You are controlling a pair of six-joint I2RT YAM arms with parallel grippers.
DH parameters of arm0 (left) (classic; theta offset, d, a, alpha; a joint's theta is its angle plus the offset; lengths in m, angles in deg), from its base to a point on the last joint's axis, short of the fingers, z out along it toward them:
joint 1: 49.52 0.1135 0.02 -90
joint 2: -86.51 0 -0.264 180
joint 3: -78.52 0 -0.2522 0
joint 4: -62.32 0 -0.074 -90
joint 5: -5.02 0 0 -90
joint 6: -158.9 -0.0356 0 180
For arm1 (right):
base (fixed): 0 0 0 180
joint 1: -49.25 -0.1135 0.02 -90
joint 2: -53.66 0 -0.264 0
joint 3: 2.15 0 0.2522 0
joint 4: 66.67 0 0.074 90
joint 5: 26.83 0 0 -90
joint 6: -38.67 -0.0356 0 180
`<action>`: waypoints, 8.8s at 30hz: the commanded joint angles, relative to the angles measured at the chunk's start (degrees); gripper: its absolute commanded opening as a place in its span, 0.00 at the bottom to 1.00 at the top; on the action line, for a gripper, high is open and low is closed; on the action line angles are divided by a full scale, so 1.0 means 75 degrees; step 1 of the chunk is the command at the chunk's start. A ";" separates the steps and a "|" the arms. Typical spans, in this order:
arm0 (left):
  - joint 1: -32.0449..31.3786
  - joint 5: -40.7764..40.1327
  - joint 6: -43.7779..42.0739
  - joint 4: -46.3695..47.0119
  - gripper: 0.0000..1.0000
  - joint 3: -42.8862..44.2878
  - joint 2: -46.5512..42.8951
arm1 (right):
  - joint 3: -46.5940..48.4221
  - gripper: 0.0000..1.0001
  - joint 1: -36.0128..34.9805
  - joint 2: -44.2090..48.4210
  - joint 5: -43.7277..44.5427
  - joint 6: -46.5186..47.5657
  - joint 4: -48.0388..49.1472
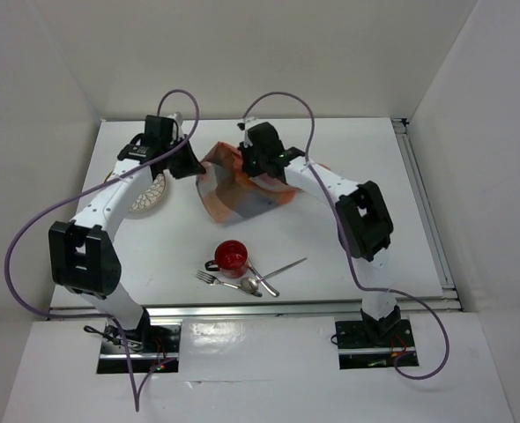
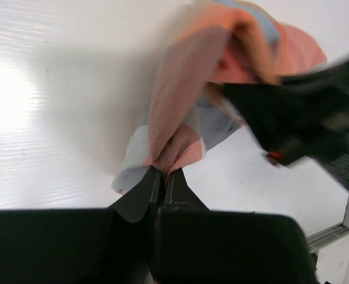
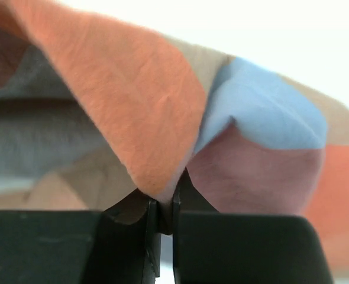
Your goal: Set the dinner table for one person
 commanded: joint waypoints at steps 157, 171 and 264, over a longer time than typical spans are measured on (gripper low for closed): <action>0.4672 -0.0289 0.1478 0.0617 1.00 -0.2929 -0.0933 | -0.3915 0.81 0.2369 0.4145 -0.0760 -0.2540 -0.1996; 0.4813 0.0041 0.2452 0.2868 0.84 -0.3927 0.0345 | -0.3915 0.82 0.2511 0.4356 -0.0760 -0.2470 -0.2147; -0.0426 -0.2186 0.0506 -0.2017 1.00 0.2226 -0.0261 | -0.4606 0.90 -0.1083 0.4886 -0.0760 -0.2587 -0.2441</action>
